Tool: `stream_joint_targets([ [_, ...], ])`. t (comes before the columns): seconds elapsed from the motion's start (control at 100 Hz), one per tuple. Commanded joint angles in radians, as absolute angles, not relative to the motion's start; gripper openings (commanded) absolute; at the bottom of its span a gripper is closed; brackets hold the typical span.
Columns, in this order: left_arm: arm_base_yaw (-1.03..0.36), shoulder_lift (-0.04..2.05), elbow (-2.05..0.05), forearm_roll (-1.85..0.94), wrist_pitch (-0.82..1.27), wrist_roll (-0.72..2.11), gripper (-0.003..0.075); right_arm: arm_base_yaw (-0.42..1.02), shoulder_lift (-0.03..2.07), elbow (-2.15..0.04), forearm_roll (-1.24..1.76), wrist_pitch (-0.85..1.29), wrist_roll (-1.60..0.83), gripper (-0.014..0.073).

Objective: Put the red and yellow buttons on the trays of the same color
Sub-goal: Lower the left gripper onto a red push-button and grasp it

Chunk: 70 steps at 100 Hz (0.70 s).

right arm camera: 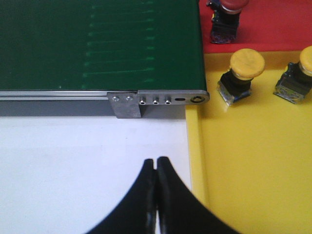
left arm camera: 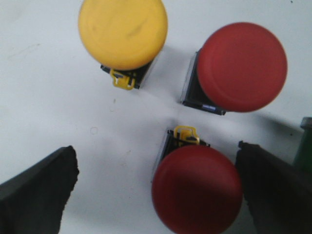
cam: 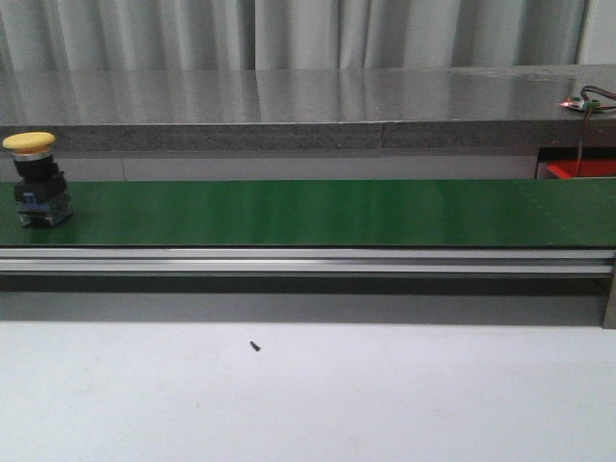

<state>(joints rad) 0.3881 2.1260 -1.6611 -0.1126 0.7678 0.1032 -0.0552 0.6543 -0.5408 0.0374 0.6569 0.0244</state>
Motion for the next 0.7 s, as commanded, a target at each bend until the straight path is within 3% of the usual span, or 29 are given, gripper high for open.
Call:
stream_joint_targets([
  [0.0, 0.389, 2.079, -1.691, -0.121, 0.715, 0.097, 0.0638, -0.055, 0.652, -0.567, 0.035, 0.593, 0.019, -0.0066],
  [0.13, 0.389, 2.083, -1.691, -0.126, 0.709, 0.113, 0.0615, -0.055, 0.652, -0.567, 0.035, 0.593, 0.019, -0.0066],
  [0.44, 0.389, 2.083, -1.691, -0.130, 0.710, 0.122, 0.0324, -0.055, 0.652, -0.567, 0.035, 0.593, 0.019, -0.0066],
  [0.69, 0.389, 2.083, -1.691, -0.130, 0.710, 0.122, 0.0208, -0.055, 0.652, -0.567, 0.035, 0.593, 0.019, -0.0066],
])
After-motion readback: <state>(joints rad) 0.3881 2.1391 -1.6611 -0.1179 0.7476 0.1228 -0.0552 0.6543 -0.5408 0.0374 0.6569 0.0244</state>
